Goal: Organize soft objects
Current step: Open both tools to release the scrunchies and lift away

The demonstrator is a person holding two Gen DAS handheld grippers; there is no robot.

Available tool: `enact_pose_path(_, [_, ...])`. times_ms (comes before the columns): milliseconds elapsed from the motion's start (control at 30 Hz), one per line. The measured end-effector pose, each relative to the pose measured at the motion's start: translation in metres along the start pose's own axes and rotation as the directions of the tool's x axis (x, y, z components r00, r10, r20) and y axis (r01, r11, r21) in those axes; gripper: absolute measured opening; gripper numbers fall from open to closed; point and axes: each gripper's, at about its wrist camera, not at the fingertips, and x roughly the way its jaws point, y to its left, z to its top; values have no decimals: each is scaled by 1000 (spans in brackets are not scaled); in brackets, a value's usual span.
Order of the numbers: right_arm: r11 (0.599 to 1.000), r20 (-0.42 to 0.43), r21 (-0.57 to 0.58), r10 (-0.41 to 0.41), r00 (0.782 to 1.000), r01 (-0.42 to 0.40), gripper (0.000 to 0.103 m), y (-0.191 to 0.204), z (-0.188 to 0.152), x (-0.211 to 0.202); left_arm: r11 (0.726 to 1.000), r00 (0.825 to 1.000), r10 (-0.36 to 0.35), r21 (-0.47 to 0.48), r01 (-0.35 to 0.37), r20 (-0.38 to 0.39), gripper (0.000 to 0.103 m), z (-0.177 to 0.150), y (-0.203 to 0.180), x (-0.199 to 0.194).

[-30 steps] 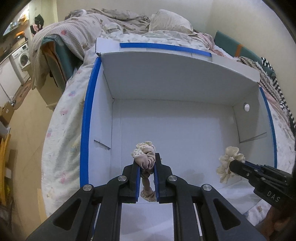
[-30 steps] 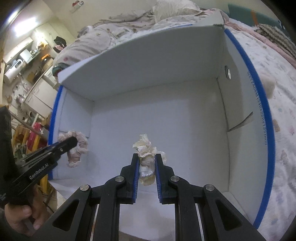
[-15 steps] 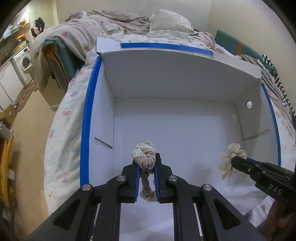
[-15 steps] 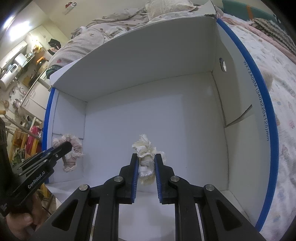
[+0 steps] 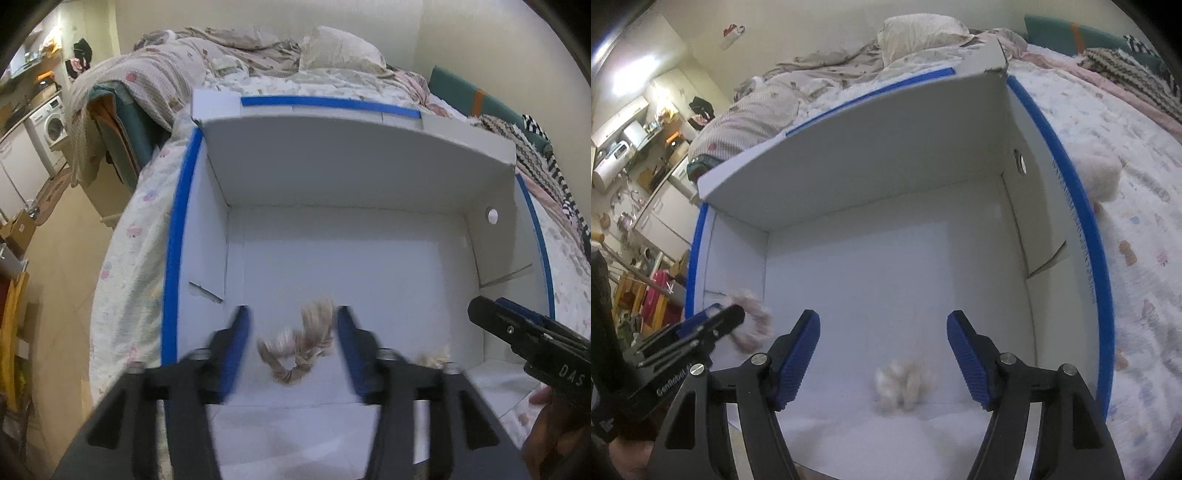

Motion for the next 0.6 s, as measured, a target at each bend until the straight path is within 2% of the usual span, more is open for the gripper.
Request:
enact_pose_path(133, [999,25,38,-1,1000,0,101,-4,3,-4,1000,999,-7,-14,7,35,60,3,2,-10])
enact_pose_path(167, [999,38,45,5,999,-7,103,-5,4,-6,1000,999,-2,-12,3,38,61,4,1,-11])
enact_pose_path(267, [999,89,46,24,996,-28,103,-2,4,-14,1000,999,28,-9,-27,46,64,4,2,-14])
enact_pose_path(433, [999,147,-11,-41,988,43,103,7,1,-27,997,995,73,-9,-73,68,65,3,3,-24])
enact_pose_path(600, [1000,136,2,-13,991,13,103,8,-1,-36,999,995,49,-23,-47,84,65,0,8,-37])
